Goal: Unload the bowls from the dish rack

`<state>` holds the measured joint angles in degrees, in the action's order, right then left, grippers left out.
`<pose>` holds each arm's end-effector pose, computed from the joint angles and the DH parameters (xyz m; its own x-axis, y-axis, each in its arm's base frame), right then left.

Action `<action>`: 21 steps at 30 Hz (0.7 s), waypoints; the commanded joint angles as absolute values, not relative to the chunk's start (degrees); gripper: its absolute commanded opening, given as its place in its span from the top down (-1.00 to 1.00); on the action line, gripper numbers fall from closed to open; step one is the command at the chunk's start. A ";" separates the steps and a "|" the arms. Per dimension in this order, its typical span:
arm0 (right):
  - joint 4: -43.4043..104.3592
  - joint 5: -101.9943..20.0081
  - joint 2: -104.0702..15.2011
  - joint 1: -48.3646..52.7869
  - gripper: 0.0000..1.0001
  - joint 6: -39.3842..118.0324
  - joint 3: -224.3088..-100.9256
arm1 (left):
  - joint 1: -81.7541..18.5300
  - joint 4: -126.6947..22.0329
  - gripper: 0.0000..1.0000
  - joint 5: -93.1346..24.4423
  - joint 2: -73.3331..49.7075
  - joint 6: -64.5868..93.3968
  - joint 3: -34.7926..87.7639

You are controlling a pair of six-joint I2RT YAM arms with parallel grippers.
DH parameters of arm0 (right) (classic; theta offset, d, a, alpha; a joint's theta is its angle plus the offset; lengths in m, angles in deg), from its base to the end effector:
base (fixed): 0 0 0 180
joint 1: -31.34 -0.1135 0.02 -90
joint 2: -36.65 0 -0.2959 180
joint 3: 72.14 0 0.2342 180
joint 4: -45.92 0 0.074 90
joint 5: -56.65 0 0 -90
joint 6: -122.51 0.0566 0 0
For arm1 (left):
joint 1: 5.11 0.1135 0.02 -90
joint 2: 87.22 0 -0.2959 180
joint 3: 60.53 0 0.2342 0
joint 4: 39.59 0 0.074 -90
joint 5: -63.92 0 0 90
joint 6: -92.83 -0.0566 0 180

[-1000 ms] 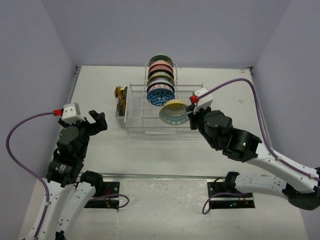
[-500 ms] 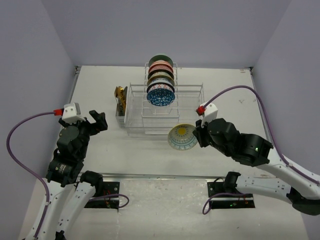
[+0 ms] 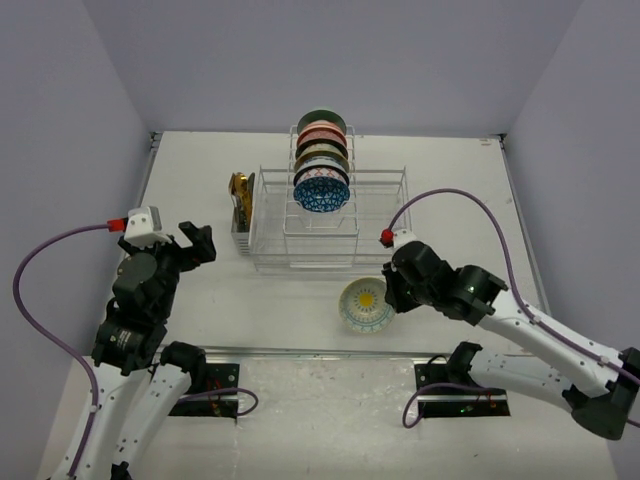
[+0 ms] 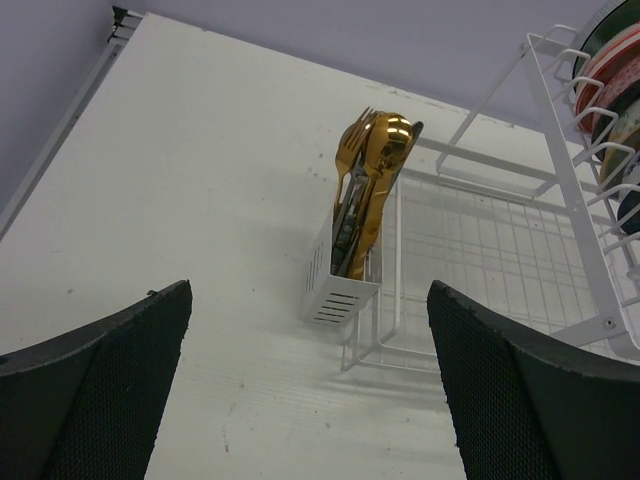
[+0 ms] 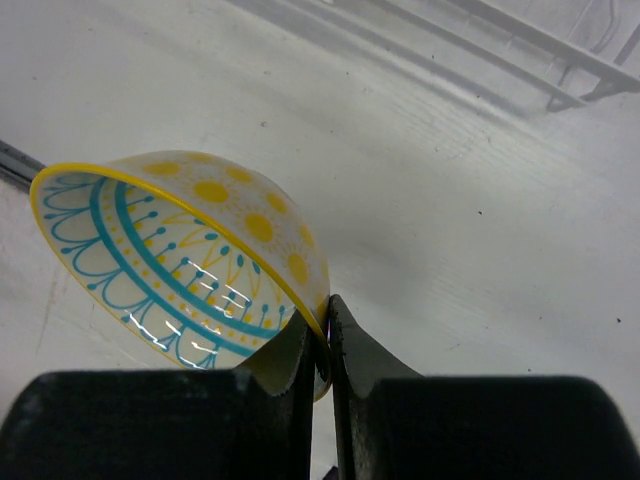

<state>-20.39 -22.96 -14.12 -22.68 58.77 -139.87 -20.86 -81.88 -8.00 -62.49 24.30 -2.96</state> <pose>0.0913 0.1084 0.3126 -0.7214 -0.2529 -0.6447 -0.4547 0.8751 0.1655 0.0761 -0.0032 0.3433 -0.1337 -0.3238 -0.9366 -0.0919 0.9451 -0.3136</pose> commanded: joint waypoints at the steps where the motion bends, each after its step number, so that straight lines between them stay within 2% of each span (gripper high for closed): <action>1: -14.03 -28.95 -17.57 -17.72 1.00 61.60 -136.83 | -20.23 -80.01 -1.00 -9.21 -63.22 23.13 -2.97; 4: -8.42 -33.07 -21.09 -9.47 1.00 63.44 -131.74 | -20.23 -80.10 -1.00 -9.30 -63.57 23.13 -2.97; 7: -3.57 -37.13 -25.38 -6.82 1.00 65.55 -129.35 | -20.32 -80.10 -1.00 -9.30 -63.93 23.13 -2.97; 13: 0.99 -38.53 -33.13 -5.58 1.00 68.89 -124.88 | -20.58 -80.10 -1.00 -9.39 -64.37 23.22 -3.14; 16: 4.96 -41.70 -34.19 -5.49 1.00 69.86 -122.24 | -20.58 -80.01 -1.00 -9.39 -64.37 23.22 -3.14; 21: 5.59 -40.39 -34.81 -5.40 1.00 71.00 -120.30 | -20.58 -80.01 -1.00 -9.74 -64.10 23.22 -3.23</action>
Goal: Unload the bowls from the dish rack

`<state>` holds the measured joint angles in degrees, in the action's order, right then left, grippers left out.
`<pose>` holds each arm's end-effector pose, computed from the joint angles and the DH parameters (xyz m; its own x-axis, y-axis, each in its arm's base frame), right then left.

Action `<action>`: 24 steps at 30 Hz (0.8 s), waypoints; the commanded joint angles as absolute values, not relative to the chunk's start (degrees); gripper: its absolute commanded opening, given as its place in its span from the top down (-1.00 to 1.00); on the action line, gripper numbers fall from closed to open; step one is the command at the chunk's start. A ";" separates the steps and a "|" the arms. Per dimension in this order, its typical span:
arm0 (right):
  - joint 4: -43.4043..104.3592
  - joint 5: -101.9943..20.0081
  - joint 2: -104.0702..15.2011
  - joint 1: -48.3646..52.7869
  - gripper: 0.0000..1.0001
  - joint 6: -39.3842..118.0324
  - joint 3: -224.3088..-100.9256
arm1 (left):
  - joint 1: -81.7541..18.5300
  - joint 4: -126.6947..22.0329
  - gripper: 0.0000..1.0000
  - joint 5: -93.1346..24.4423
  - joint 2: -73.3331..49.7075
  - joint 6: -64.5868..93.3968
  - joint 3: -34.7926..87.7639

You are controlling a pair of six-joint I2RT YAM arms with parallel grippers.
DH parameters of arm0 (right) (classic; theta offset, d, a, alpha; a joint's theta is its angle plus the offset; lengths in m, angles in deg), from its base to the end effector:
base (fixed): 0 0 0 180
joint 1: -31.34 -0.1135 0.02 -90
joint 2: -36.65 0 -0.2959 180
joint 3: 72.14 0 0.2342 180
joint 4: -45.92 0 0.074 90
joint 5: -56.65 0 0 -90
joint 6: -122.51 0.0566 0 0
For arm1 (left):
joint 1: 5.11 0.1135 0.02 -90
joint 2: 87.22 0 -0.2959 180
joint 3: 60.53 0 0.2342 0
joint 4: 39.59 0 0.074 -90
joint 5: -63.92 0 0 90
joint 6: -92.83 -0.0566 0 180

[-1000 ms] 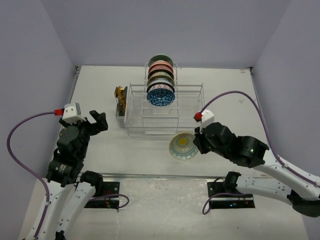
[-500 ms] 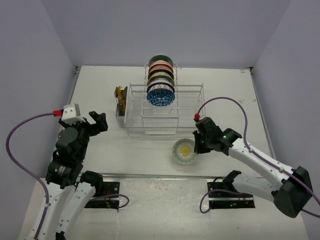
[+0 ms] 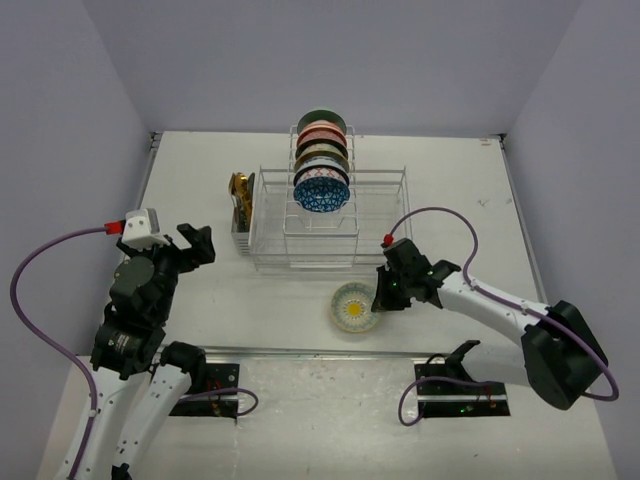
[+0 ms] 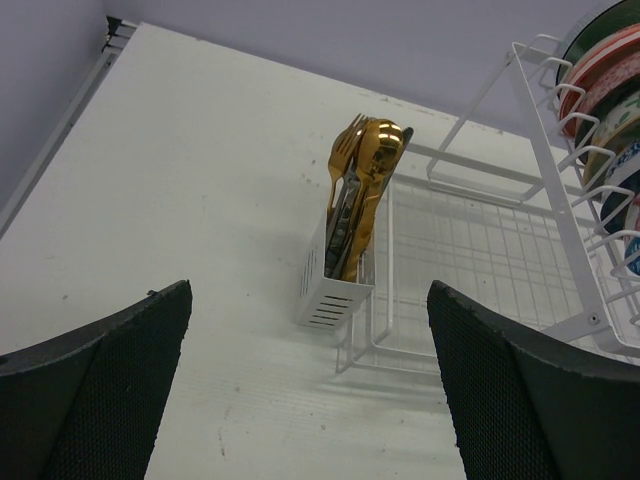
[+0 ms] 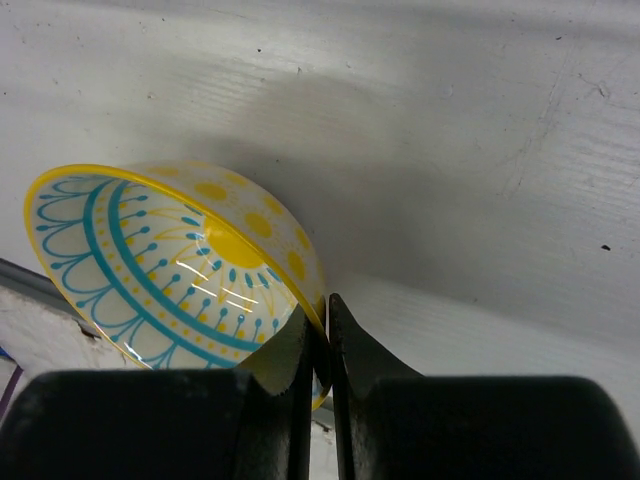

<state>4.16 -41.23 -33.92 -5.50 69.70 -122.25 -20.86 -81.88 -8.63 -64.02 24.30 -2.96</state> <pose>0.1567 0.1271 0.1956 -0.9540 0.0334 -0.2980 -0.0859 0.9217 0.3784 0.0702 -0.0022 0.3446 -0.1136 -0.3308 -0.9369 -0.0736 0.9432 -0.3241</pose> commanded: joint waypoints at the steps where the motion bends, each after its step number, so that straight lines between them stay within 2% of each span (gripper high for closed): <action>1: 5.58 -40.04 -34.37 -5.23 0.96 71.35 -119.95 | -20.58 -80.01 -1.00 -9.74 -63.93 23.22 -3.23; 6: 4.36 -37.57 -30.95 -4.87 0.52 72.50 -119.77 | -20.58 -79.92 -1.00 -10.00 -63.14 23.13 -3.23; 9: 3.30 -37.40 -30.42 -4.87 0.39 72.41 -120.55 | -20.58 -79.92 -1.00 -10.09 -63.14 23.13 -3.23; 10: 2.86 -36.96 -30.15 -4.87 0.20 72.41 -120.91 | -20.58 -79.92 -1.00 -10.09 -63.14 23.13 -3.23; 13: -0.38 -35.55 -27.52 -4.87 0.09 72.41 -122.92 | -20.58 -79.92 -1.00 -10.18 -62.79 23.13 -3.23; 19: -9.18 -27.91 -15.77 -4.87 0.03 67.43 -131.97 | -20.58 -79.83 -1.00 -10.70 -61.91 22.95 -3.14; 21: -8.48 -27.20 -11.89 -4.96 -0.07 64.43 -134.79 | -20.49 -79.75 -1.00 -10.70 -61.82 22.95 -3.06; 22: -7.69 -26.59 -10.91 -4.87 -0.17 61.54 -135.40 | -20.49 -79.75 -1.00 -10.53 -61.73 22.87 -3.06; 23: -6.12 -25.63 -10.03 -4.87 -0.37 60.38 -136.89 | -20.49 -79.66 -1.00 -10.53 -61.64 22.86 -3.06; 24: -5.58 -24.49 -9.33 -4.87 -0.39 59.15 -137.95 | -20.41 -79.75 -1.00 -10.53 -61.47 22.86 -3.14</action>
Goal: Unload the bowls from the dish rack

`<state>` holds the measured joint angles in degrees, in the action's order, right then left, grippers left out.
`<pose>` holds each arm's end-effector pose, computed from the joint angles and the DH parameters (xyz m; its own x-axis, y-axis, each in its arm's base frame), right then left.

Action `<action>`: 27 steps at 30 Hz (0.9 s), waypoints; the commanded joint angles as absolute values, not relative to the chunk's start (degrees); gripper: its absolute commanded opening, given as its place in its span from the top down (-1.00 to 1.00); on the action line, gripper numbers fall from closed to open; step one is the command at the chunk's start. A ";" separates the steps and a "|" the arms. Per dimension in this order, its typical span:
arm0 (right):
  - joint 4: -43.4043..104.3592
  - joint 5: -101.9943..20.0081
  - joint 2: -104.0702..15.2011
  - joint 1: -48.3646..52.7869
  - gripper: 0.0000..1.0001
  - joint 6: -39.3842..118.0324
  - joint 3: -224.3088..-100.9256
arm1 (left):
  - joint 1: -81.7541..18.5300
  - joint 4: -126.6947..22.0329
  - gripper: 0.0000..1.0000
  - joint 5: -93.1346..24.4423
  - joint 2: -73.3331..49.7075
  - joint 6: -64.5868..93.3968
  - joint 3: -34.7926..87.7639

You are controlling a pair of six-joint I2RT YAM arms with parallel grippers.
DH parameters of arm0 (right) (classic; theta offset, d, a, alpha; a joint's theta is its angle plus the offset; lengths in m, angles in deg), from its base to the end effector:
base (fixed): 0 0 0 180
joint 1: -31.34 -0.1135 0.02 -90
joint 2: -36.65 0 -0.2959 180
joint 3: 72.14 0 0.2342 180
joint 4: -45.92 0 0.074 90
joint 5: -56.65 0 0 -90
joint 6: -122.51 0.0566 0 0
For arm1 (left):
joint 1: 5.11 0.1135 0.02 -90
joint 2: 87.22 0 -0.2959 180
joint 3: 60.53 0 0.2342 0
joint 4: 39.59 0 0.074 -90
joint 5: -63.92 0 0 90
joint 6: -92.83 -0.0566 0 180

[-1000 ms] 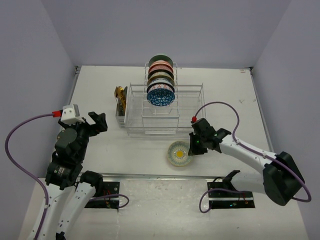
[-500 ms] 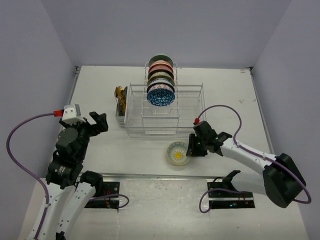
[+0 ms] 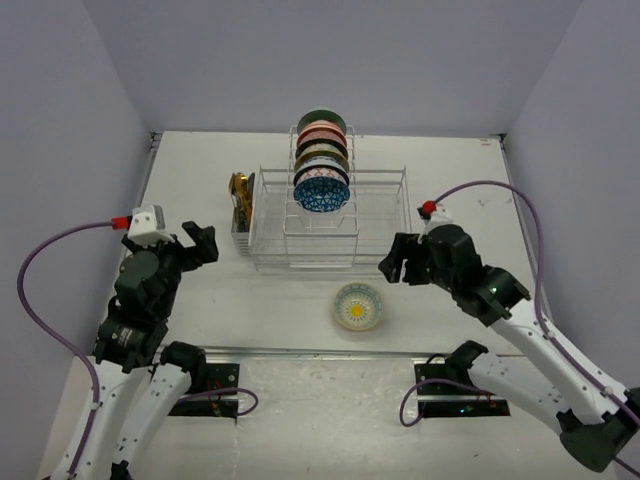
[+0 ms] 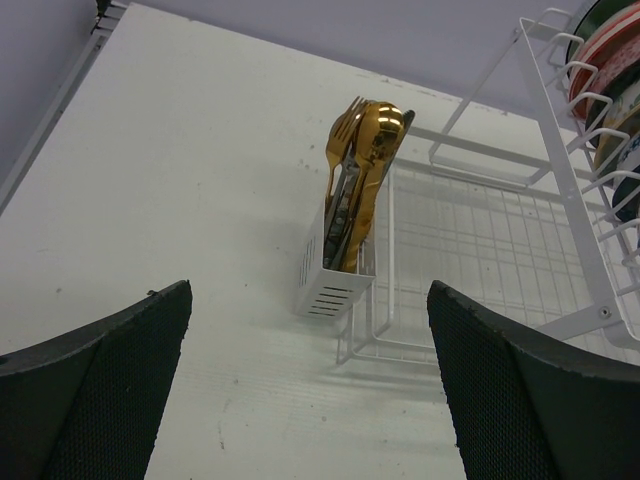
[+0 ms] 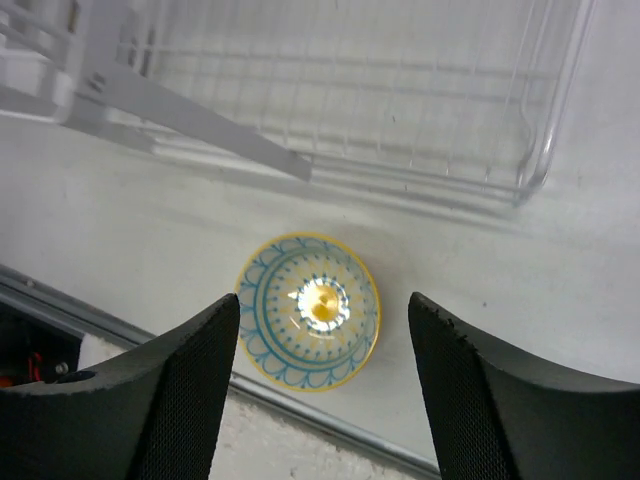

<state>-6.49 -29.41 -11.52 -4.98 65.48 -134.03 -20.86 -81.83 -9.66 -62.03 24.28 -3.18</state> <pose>0.1248 0.0869 0.3080 -0.7206 0.1441 -0.6782 -0.1854 0.9025 0.3887 0.0783 -0.0055 0.3416 -0.1540 -0.3210 -0.9345 -0.0686 0.9469 -0.3140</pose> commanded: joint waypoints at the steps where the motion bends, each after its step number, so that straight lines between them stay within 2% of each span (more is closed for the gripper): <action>1: -4.97 -24.56 -8.54 -4.96 -0.40 56.53 -138.92 | -20.41 -79.75 -1.00 -10.53 -61.38 22.86 -3.14; 7: 8.11 -24.92 -8.44 -5.57 -0.42 45.90 -143.40 | -20.41 -79.66 -1.00 -10.79 -60.41 22.78 -3.14; 13: 11.21 -18.51 -17.74 -9.87 -0.40 37.99 -152.71 | -20.41 -79.57 -1.00 -10.88 -59.88 22.69 -3.23; 19: 12.69 -2.69 -30.14 -18.31 -0.35 30.25 -162.04 | -20.32 -79.57 -1.00 -10.18 -58.83 22.69 -3.14; 27: 15.43 0.31 -37.88 -19.81 -0.26 26.19 -165.73 | -20.23 -79.31 -1.00 -10.97 -58.21 22.60 -3.14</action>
<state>12.37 -3.48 -36.54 -19.29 30.07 -162.27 -20.86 -81.74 -10.07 -58.40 24.26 -3.18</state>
